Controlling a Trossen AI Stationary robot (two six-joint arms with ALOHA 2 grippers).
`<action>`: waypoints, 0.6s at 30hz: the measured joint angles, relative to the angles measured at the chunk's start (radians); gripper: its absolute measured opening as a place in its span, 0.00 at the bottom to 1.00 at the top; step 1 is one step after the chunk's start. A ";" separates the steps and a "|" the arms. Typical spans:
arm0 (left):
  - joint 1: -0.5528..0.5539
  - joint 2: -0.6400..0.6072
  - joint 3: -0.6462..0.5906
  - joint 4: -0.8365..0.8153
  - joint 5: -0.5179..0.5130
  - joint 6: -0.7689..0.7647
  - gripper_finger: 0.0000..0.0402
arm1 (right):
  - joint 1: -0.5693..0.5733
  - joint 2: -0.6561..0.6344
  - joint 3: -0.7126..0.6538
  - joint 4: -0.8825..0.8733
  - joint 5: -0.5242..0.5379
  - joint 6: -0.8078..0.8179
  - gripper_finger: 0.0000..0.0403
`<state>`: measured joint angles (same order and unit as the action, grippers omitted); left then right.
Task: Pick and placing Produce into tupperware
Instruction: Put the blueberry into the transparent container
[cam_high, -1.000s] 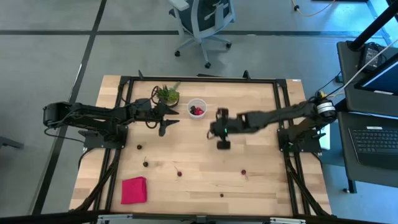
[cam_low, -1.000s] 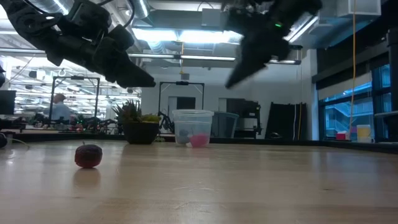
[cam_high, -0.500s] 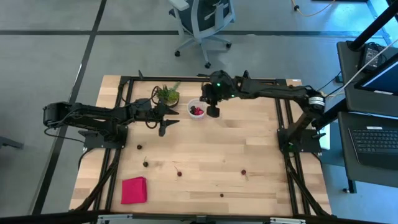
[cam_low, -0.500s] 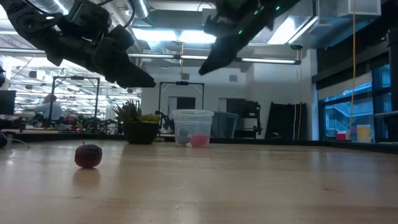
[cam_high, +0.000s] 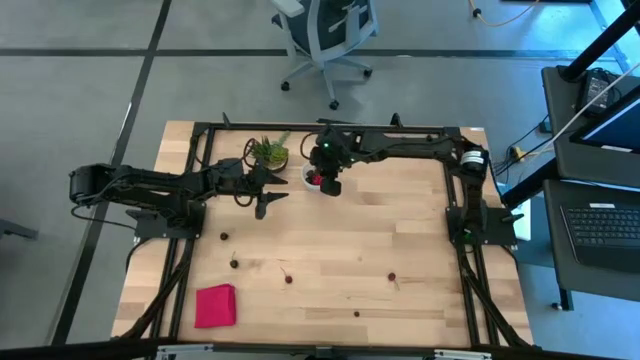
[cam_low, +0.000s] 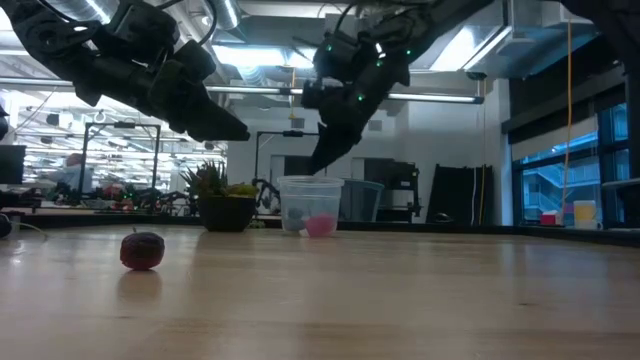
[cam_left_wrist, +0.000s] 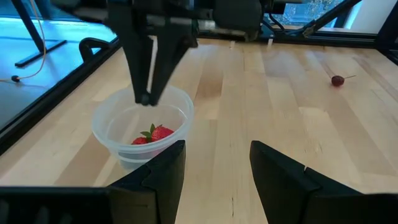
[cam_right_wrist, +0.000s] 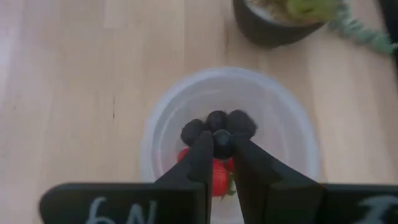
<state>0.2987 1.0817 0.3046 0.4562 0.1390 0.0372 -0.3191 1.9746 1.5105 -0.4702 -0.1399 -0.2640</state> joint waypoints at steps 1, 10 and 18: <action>0.000 0.000 0.000 0.000 0.000 0.000 0.43 | 0.000 0.007 0.000 -0.006 -0.003 0.002 0.12; 0.000 0.000 0.000 -0.001 0.000 0.000 0.43 | 0.000 0.023 0.000 -0.011 -0.012 0.023 0.12; 0.000 0.000 0.000 -0.001 0.000 0.000 0.43 | 0.000 0.023 0.000 -0.011 -0.012 0.024 0.12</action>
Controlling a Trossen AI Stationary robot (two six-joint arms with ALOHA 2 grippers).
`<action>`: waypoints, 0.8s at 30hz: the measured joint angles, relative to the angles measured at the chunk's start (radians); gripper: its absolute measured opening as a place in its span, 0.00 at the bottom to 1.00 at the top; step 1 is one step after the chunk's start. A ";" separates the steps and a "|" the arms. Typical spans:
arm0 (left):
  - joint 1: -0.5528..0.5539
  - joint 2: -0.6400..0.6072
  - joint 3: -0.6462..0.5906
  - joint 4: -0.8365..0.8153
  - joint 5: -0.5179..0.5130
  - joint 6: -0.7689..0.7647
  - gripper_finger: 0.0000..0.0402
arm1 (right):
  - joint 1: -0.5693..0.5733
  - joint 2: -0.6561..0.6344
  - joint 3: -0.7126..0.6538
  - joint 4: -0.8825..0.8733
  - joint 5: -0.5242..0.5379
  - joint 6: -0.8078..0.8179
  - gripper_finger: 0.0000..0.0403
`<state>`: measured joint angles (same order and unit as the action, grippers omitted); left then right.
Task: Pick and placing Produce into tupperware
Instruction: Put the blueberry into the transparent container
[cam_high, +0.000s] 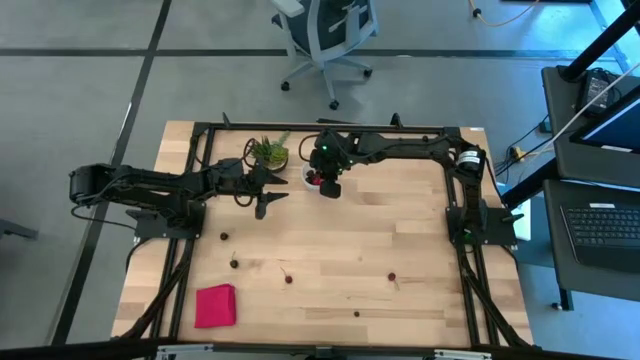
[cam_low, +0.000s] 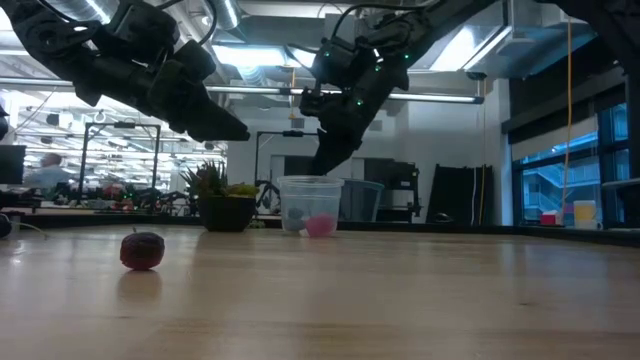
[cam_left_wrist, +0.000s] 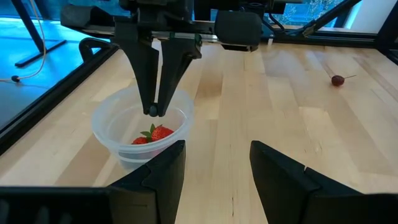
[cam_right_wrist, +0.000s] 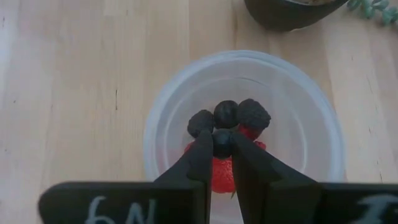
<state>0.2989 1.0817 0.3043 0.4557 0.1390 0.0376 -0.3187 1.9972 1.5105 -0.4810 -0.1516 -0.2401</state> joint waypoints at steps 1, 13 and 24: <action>0.000 0.000 0.000 0.000 0.000 0.000 0.43 | 0.000 0.000 0.000 0.000 0.000 0.000 0.12; 0.000 0.000 0.000 0.000 0.000 0.000 0.43 | 0.000 0.000 0.000 0.002 0.001 -0.002 0.21; 0.000 0.000 0.000 0.000 0.000 0.000 0.43 | 0.000 0.000 0.000 0.004 0.003 -0.004 0.21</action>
